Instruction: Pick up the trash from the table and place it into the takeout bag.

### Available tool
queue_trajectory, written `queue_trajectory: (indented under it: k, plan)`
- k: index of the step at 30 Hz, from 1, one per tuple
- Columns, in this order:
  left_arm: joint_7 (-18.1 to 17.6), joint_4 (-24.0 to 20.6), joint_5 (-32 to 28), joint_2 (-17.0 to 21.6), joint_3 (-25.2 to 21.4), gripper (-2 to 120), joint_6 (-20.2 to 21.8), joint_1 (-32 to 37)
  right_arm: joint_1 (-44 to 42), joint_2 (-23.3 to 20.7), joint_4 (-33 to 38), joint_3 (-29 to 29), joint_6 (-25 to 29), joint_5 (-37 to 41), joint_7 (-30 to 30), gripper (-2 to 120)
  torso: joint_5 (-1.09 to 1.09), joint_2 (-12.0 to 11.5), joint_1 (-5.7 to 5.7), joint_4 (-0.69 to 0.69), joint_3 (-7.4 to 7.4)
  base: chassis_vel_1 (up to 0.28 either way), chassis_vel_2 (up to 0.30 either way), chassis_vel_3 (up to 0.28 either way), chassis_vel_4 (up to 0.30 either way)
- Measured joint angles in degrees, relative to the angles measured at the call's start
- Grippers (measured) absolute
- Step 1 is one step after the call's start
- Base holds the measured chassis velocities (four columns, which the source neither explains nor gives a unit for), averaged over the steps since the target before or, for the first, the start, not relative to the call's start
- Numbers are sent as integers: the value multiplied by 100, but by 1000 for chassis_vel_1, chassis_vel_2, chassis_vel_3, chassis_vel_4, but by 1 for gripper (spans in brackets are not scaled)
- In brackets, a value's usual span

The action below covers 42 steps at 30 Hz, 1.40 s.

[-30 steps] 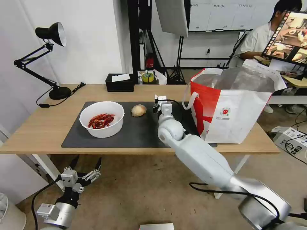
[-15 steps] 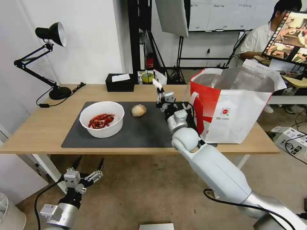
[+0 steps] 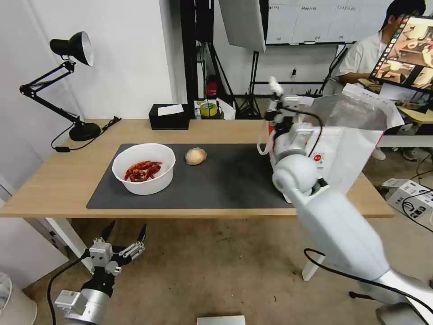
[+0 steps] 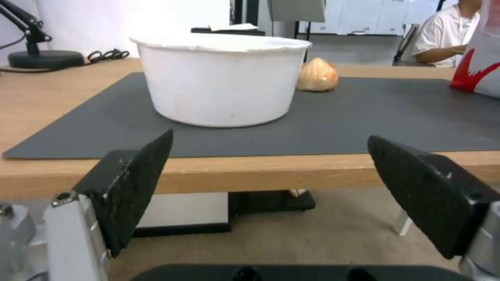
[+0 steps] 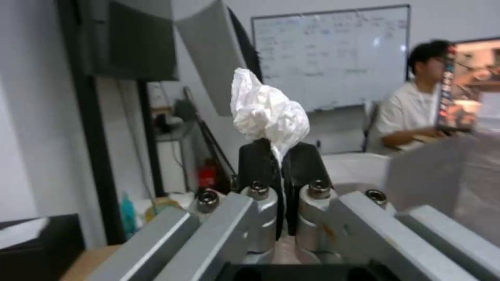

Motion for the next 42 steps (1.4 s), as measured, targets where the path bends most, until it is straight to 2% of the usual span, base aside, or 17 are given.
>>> queue_trajectory:
  k: [4,8,11,12,17,19,21,24,25,30,31,32,34,37,38,41,42]
  plan:
    - [3,-57,-96,41,-7,100,72,9,44,-139,108,87,-206,327,201,0,-1,0,0,0,0,0,0,0,0]
    - [3,-74,-130,87,-13,100,106,-8,55,-216,194,97,-314,513,262,11,-1,-1,0,0,0,0,0,0,0]
    - [73,-142,-125,94,2,100,158,5,38,-214,247,172,-378,583,298,25,-1,0,0,0,0,0,0,0,0]
    - [73,-142,-125,94,2,100,158,5,38,-214,247,172,-378,583,298,25,-1,0,0,0,0,0,0,0,0]
    - [90,-146,-115,92,0,100,168,13,40,-269,280,213,-390,592,333,45,-1,0,0,0,0,0,0,0,0]
    - [90,-136,-114,93,-2,100,168,14,43,-282,287,219,-391,592,333,48,-1,0,0,0,0,0,0,0,0]
    - [90,-126,-113,95,-3,100,169,15,49,-312,314,247,-395,591,333,60,-2,0,0,1,0,0,0,0,0]
    - [90,-126,-113,101,-3,100,169,11,44,-329,328,257,-399,591,332,65,-2,-1,0,1,0,0,0,0,0]
    - [90,-126,-113,106,-3,100,169,2,33,-349,345,261,-406,597,329,75,-1,0,0,0,0,0,0,0,0]
    - [90,-134,-119,113,-3,100,169,-18,10,-396,385,264,-433,632,313,87,-1,0,0,0,0,0,0,0,0]
    - [89,-136,-119,112,-4,100,168,-23,-15,-413,433,274,-431,648,257,96,-1,-1,0,0,0,0,0,0,0]
    - [89,-132,-118,105,-5,100,164,-26,-31,-413,470,277,-382,684,161,98,-1,-1,0,0,0,0,0,0,0]
    - [88,-124,-117,100,-6,100,161,-28,-47,-418,531,277,-275,751,-26,99,-1,-1,0,0,0,0,0,0,0]
    - [84,-109,-119,111,-23,100,154,-59,-131,-499,786,258,-16,1006,-690,100,-2,0,0,2,0,0,0,0,0]
    - [84,-109,-119,111,-23,100,154,-59,-131,-499,786,258,-16,1006,-690,100,-2,0,0,2,0,0,0,0,0]
    - [75,-138,-164,146,-66,100,138,-94,-495,-804,1153,263,428,1136,-1448,100,-2,0,0,2,0,0,0,0,0]
    - [75,-138,-164,146,-66,100,138,-94,-495,-804,1153,263,428,1136,-1448,100,-2,0,0,2,0,0,0,0,0]
